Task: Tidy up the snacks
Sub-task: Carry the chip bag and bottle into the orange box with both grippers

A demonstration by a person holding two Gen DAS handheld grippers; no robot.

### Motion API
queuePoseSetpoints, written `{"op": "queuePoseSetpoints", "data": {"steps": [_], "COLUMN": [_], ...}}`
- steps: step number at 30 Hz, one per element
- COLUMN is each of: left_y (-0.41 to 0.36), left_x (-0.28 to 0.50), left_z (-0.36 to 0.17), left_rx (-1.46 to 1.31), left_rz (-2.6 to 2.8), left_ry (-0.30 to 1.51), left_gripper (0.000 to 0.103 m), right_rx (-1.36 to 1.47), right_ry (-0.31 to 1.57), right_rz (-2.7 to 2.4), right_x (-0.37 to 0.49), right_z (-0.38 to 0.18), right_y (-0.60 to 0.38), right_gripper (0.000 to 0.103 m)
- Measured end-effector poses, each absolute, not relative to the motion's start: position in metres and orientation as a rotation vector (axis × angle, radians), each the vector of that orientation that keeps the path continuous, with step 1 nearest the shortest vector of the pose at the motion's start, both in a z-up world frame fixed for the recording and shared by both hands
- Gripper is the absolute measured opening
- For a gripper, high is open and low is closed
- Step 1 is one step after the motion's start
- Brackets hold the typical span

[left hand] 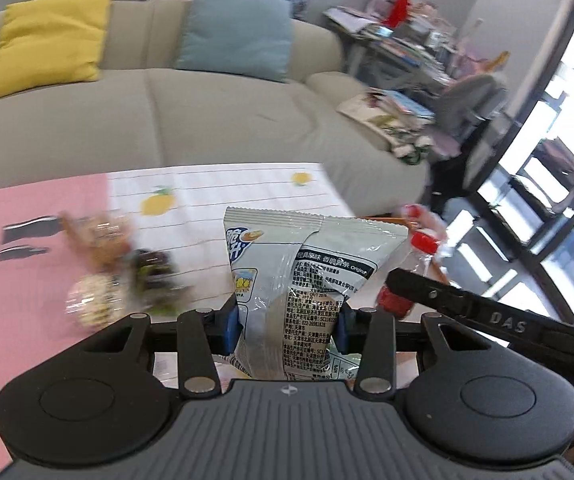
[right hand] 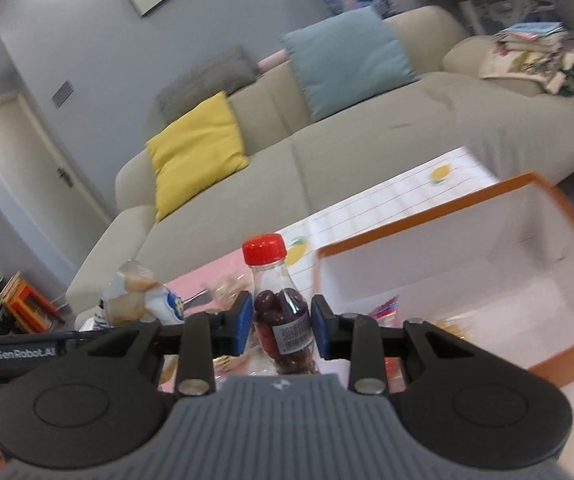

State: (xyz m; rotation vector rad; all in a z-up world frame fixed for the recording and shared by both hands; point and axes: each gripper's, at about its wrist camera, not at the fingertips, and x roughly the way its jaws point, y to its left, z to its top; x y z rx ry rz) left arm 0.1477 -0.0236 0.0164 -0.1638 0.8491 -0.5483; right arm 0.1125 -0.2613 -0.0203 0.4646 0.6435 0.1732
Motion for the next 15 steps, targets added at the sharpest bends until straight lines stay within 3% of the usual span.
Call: {"op": "queuePoseSetpoints", "data": {"steps": [15], "left_y": [-0.149], "left_x": [0.198], "left_z": [-0.040], "left_rx": [-0.142], "left_rz": [-0.663], "left_ry": [1.067], "left_gripper": [0.048], "right_rx": [0.549], "right_ry": [0.783], "right_rz": [-0.046], "right_x": [0.133], "right_z": [-0.061], "right_y": [-0.369], "right_gripper": [0.030]}}
